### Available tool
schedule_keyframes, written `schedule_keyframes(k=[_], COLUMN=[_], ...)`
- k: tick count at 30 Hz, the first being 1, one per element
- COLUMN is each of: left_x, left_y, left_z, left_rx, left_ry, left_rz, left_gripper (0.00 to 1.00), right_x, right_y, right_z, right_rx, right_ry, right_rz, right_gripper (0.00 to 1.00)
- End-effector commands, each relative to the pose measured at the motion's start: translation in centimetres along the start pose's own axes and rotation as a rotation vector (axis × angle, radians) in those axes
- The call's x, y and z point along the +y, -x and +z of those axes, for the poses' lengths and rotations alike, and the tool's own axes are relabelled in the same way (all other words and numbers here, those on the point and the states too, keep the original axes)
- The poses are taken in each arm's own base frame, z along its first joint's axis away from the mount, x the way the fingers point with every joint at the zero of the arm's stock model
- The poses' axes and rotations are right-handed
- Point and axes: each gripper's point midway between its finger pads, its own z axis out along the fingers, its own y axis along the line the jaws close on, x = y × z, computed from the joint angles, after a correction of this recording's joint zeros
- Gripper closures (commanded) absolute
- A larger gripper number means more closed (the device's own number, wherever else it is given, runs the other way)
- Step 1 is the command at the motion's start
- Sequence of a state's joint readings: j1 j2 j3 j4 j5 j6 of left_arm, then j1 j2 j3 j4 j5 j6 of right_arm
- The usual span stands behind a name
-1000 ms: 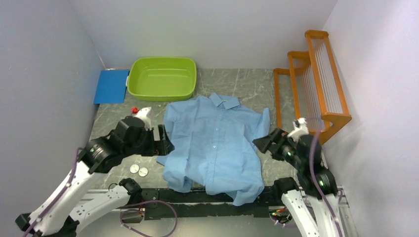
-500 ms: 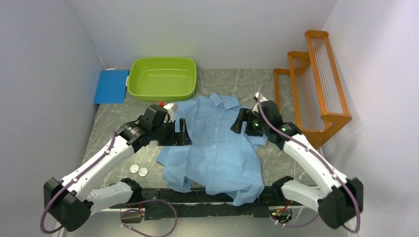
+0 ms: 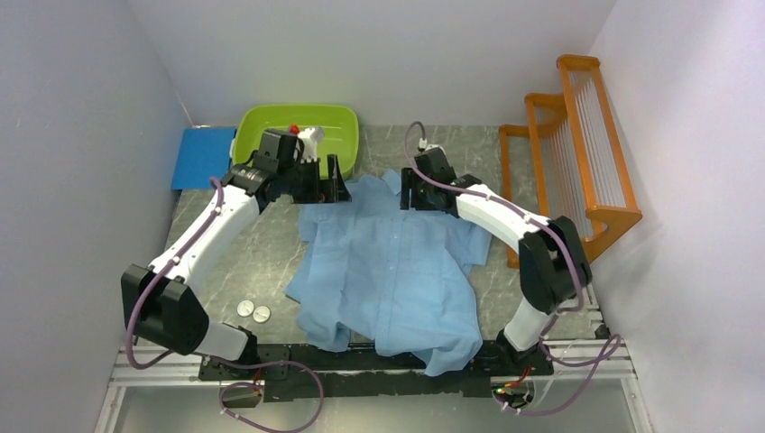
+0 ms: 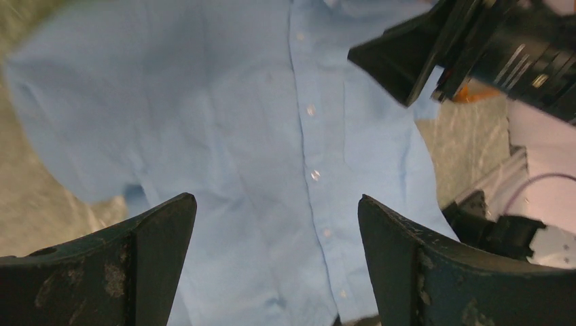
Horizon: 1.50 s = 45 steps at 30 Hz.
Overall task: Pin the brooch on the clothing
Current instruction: Flatten out the clothes at the center of the board.
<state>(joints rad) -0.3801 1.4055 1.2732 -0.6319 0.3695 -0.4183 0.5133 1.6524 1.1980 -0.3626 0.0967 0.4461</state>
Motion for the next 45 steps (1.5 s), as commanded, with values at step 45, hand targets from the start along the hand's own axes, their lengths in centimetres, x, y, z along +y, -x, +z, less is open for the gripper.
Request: schedule_keyframes(k=[45], left_x=[6.4], left_y=[4.8], left_z=[-2.5], left_rx=[-0.304], left_ry=[0.268], left_rz=[0.217], left_gripper=[0.06], right_x=[-1.1], right_y=[17.2], right_z=[14.0], right_rx=[-0.138], right_ry=[0.012], right_rz=[-0.115], right_gripper=[0.39])
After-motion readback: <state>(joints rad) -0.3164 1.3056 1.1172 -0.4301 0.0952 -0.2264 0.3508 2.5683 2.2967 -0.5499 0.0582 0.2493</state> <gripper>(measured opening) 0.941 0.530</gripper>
